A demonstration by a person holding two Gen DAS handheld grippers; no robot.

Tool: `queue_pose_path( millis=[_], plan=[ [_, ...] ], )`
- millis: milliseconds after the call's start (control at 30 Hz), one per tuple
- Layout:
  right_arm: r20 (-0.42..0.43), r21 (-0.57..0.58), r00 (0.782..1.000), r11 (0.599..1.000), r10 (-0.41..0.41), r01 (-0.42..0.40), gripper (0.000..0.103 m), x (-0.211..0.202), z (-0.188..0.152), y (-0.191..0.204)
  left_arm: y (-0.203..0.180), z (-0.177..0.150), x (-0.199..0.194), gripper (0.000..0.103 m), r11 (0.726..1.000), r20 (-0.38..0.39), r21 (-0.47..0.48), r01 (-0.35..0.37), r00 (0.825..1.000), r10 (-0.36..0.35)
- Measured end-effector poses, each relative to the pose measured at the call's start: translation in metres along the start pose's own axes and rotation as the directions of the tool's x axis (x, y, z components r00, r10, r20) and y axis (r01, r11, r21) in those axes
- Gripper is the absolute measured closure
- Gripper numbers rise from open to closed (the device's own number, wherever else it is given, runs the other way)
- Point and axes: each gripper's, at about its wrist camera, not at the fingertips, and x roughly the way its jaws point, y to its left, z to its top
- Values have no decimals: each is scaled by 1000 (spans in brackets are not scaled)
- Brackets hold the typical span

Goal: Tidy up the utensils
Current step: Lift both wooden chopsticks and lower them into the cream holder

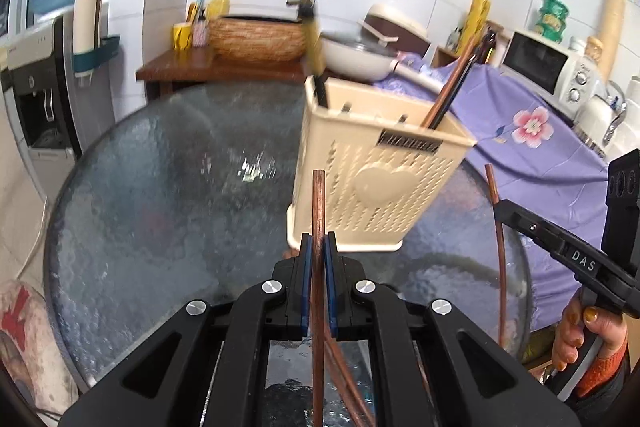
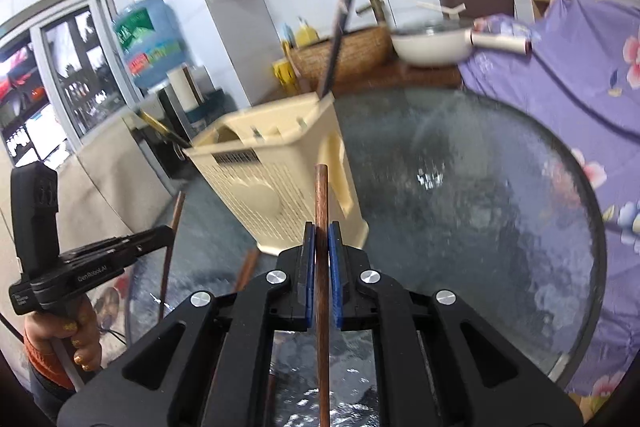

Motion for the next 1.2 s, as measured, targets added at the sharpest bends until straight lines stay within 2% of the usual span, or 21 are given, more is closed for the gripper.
queue_pose_path(
  millis=[133,367,1200],
  plan=[
    [57,-27,997,999,49,-47,96,-27,11,12,-8,6,-25,97,999,47,17,33,998,-33],
    [109,-115,991,991,81,-69,96,-59,18,34,-17,13,-57,97,995,103,51,83,991,-88],
    [109,-198,990,978,91,-69,96,-66,42,57,-29,31,-75,97,990,136,104,98,984,-112]
  ],
)
